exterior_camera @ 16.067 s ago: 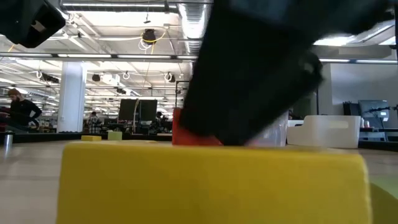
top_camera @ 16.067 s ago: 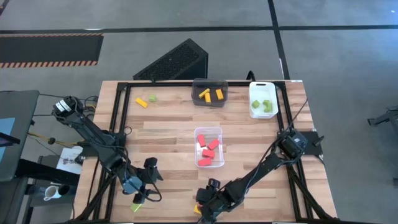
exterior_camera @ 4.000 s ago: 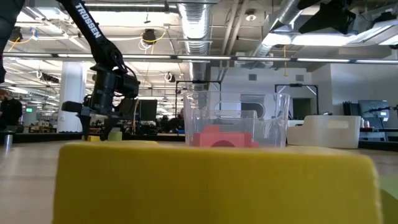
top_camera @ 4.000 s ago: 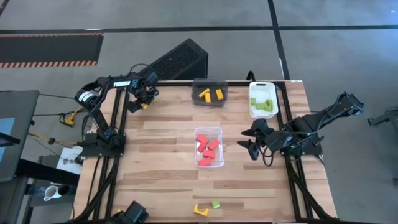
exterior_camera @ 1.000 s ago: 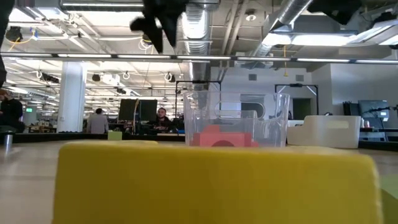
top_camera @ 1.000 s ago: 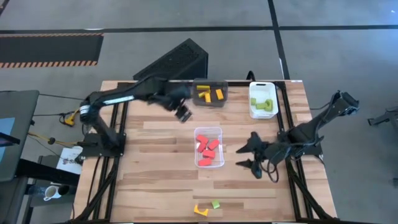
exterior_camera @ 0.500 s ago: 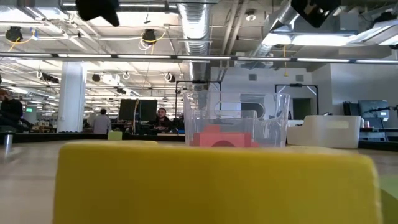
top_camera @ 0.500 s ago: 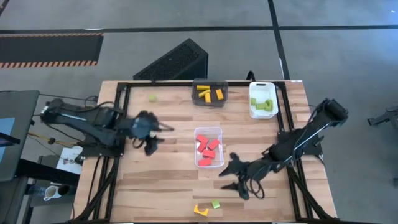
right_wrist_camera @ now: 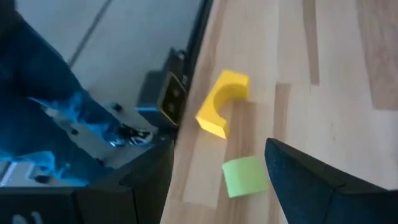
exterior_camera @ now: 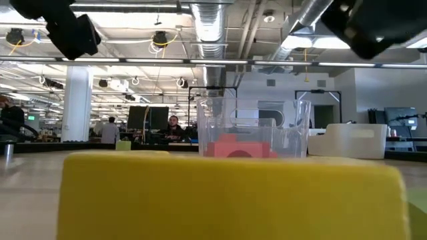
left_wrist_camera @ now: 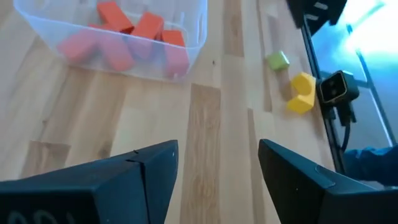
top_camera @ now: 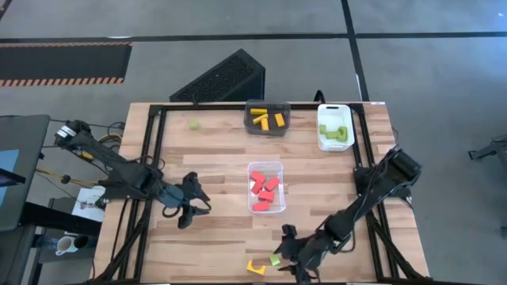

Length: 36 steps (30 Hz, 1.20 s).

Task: Sort & place blocks by color
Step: Put the green block into the white bin

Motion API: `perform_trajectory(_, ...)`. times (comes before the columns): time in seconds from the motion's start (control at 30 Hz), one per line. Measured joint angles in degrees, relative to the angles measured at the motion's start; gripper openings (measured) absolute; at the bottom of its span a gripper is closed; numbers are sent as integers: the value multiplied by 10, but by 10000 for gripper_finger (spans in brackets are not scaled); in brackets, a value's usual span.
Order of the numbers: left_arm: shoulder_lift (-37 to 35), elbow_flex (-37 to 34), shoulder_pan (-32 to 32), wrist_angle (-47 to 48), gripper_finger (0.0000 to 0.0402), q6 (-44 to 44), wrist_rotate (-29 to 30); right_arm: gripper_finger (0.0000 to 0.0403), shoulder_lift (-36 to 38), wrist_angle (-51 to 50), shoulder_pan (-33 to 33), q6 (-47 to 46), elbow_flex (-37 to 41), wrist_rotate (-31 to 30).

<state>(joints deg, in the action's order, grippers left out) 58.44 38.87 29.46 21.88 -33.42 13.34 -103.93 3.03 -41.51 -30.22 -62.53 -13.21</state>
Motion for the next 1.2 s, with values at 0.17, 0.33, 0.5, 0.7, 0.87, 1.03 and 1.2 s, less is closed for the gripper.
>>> perform_trajectory(0.17,33,-5,2,-31,203,6,0,276,-51,-71,8,-85,-37,0)
perform_trajectory(0.33,61,-4,1,-63,203,11,3,276,-82,-192,16,-287,-101,-1)
perform_trajectory(0.5,76,-4,0,-62,203,15,14,276,-117,-296,15,-398,-193,-19)
perform_trajectory(0.7,83,-4,-1,-62,203,15,16,276,-193,-467,15,-483,-340,-8)
perform_trajectory(0.87,83,-4,-2,-62,203,29,12,276,-251,-598,24,-556,-447,37)
perform_trajectory(1.03,83,-4,-2,-60,203,36,9,276,-285,-605,31,-587,-488,62)
perform_trajectory(1.2,83,-4,-2,-60,203,38,-2,276,-294,-611,34,-629,-488,76)
